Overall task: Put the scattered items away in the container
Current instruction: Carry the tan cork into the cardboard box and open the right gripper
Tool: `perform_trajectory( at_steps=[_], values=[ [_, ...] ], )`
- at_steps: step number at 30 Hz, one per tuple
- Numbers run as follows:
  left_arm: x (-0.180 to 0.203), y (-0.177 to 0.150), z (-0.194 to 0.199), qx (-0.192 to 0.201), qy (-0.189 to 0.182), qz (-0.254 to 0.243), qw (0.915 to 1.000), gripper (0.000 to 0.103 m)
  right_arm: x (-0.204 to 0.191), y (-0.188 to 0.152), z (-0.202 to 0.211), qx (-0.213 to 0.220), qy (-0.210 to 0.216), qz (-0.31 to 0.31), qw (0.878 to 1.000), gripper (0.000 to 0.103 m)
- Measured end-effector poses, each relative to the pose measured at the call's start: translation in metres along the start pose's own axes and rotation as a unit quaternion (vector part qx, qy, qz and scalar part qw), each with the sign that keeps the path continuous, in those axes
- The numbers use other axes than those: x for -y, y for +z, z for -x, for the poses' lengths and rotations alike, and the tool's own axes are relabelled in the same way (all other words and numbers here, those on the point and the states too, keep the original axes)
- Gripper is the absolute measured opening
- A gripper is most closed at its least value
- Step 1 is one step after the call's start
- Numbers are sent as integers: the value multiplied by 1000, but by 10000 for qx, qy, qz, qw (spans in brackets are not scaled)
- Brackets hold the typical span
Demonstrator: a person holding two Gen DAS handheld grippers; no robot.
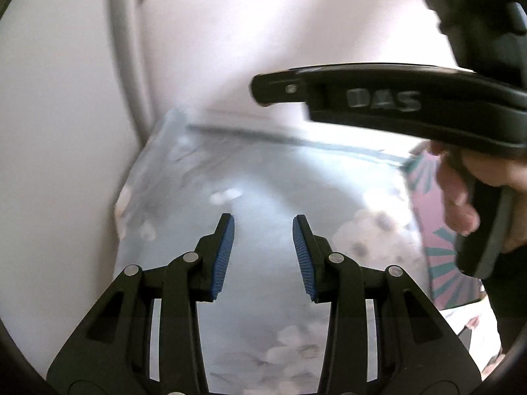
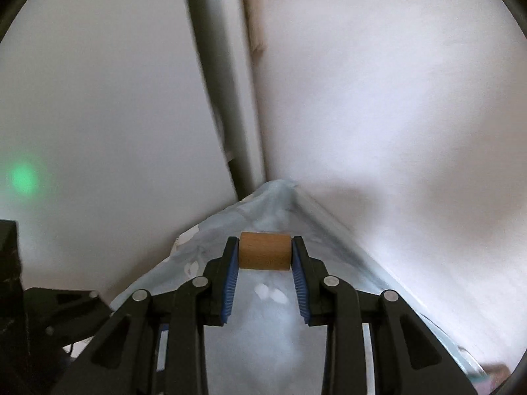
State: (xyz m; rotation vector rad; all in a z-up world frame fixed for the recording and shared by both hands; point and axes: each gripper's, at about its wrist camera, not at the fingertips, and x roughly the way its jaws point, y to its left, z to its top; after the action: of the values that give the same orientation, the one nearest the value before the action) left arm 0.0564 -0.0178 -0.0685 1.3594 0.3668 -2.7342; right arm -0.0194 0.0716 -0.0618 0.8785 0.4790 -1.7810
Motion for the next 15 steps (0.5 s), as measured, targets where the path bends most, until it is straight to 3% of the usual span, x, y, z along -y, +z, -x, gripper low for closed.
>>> perform_trajectory(
  at_steps=[6,11,15],
  values=[
    [58,22,22,128,-379,-527,9978,34,32,-18,87,283,-465,-566,9969,28],
    [123,40,27,129,-800,-1071,9909,34,63,-43,150,407,-1001,-956,9895,28],
    [172,49,25,71,-1148,-1366,9839,34,83,-84,200,422,-1442,-1344,9795,28]
  ],
)
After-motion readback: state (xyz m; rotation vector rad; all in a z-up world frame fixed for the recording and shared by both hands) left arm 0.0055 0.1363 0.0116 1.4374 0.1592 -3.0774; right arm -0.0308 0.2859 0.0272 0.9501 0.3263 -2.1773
